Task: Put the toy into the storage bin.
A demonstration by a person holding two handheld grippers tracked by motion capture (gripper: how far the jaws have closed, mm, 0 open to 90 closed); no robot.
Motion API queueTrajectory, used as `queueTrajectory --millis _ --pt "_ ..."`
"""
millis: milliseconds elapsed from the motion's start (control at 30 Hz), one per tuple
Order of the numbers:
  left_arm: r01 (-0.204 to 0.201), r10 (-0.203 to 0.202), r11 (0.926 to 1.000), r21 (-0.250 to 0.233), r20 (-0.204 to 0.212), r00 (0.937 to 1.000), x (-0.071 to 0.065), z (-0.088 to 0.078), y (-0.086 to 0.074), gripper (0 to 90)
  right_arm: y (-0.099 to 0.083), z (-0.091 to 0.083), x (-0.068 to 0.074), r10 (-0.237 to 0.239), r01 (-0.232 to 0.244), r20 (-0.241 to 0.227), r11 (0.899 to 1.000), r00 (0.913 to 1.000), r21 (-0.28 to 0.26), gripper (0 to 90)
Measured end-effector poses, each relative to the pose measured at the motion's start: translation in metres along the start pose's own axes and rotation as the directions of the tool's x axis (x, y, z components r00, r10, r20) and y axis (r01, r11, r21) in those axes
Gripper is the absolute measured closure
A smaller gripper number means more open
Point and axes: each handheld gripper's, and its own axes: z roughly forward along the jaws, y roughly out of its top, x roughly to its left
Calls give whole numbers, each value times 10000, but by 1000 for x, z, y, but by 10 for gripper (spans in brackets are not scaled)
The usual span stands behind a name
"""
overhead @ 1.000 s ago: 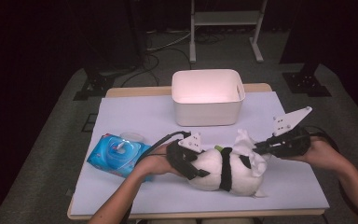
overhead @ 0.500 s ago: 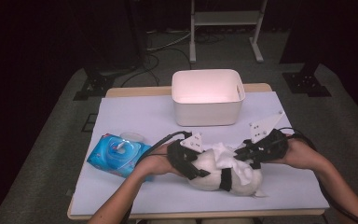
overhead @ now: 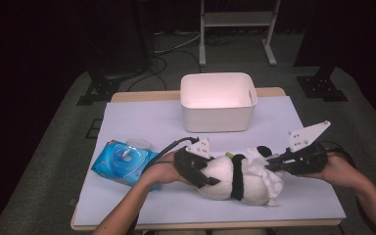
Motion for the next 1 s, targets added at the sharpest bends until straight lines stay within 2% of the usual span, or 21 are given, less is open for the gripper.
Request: queueTrajectory --millis 133,233,467,600,633,667,767,900,1000 --pt "39 -39 10000 58 -8 10000 1 1 2 294 -10 -2 1 180 -181 110 9998 9998 90 812" --pt "115 -115 9998 164 -45 9999 1 1 5 295 -7 -2 0 85 -85 108 10000 9999 -20 813" --pt "182 -180 9995 276 -81 9998 -1 3 11 295 21 10 2 -490 490 -137 9988 9987 43 813" --pt "58 -55 9997 249 -124 9999 -4 4 16 295 42 28 6 -1009 1025 -379 9938 9942 437 812" --pt "58 -55 9997 249 -124 9999 -4 4 16 295 42 28 6 -1009 1025 -379 9938 9942 437 812" --pt "128 -127 9997 185 -90 9999 -5 6 15 295 50 39 7 -1168 1200 -577 9912 9915 554 809" --pt "147 -147 9999 41 -14 9999 -6 8 15 295 57 50 8 -1308 1356 -726 9885 9888 667 809" --pt "96 -95 9999 128 -21 10000 -6 9 13 295 62 60 11 -1431 1506 -833 9844 9862 907 809" --pt "199 -199 9998 -27 -23 9998 -6 8 9 296 60 54 10 -1450 1515 -733 9840 9867 935 809"
